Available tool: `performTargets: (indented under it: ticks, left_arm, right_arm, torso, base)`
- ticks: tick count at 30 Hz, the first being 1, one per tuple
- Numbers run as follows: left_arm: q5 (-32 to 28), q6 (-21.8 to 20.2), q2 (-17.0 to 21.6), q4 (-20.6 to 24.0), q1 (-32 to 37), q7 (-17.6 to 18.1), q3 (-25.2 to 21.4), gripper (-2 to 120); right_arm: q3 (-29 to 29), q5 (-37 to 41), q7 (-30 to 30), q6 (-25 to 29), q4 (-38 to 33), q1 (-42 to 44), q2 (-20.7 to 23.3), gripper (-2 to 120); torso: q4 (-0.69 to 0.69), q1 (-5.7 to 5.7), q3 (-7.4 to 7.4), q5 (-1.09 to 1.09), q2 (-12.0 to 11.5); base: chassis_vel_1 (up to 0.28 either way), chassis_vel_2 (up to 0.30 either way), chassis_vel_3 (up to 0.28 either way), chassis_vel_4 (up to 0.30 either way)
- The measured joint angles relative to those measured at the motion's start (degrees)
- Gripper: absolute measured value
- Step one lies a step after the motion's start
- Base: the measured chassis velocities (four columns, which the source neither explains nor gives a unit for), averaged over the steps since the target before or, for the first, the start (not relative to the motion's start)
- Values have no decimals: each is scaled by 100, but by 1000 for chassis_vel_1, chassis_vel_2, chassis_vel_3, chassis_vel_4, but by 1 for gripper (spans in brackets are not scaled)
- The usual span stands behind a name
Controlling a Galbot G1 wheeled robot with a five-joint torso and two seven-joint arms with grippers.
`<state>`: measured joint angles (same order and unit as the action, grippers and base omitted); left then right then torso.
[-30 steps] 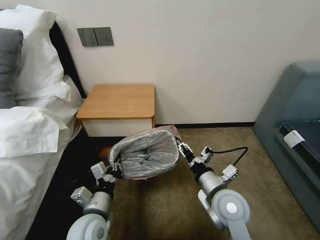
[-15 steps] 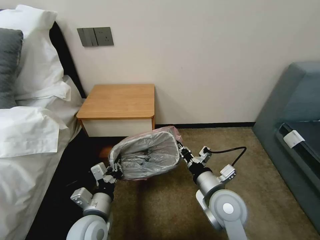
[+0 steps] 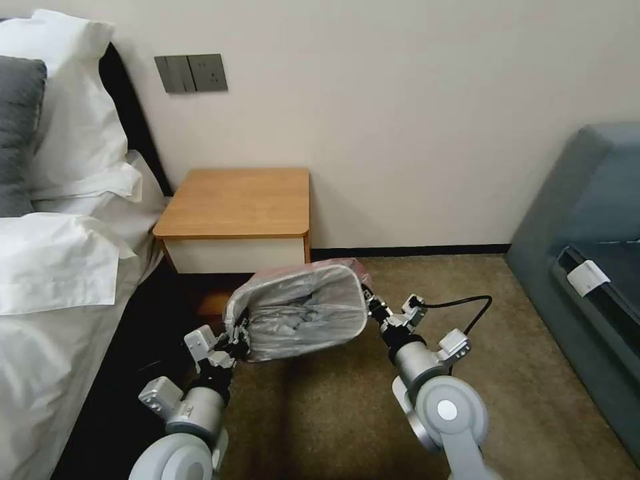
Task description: Pick up the garbage bag from the table and place it over the trash can.
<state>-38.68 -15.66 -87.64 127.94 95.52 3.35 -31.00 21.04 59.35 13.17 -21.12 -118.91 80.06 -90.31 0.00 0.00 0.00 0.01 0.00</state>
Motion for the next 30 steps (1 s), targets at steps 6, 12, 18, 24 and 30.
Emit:
performTargets:
  ticks: [6, 12, 18, 24, 30]
  left_arm:
    - [15, -4, 17, -28, -8, -10, -23, 5]
    - [-39, -10, 16, 39, 17, -11, 6, 5]
    - [-44, -14, 9, 46, 67, -12, 34, 5]
    - [-14, -15, -23, 46, 76, -13, 37, 5]
    - [0, -17, 7, 5, 34, 14, -52, 5]
  right_arm:
    - [-15, -105, 17, -5, -74, 12, 6, 0]
    - [12, -549, -114, 145, 227, -93, 107, 0]
    - [56, -873, -250, 278, 501, -293, 292, 0]
    - [46, -1105, -327, 350, 598, -287, 357, 0]
    - [68, -1959, -609, 698, 581, -49, 363, 7]
  torso:
    - [0, 0, 0, -1, 0]
    - [0, 1, 0, 0, 0]
    - [0, 0, 0, 0, 0]
    - [0, 0, 0, 0, 0]
    - [0, 0, 0, 0, 0]
  base:
    - [0, 0, 0, 0]
    - [0, 0, 0, 0]
    - [0, 0, 0, 0]
    - [0, 0, 0, 0]
    - [0, 0, 0, 0]
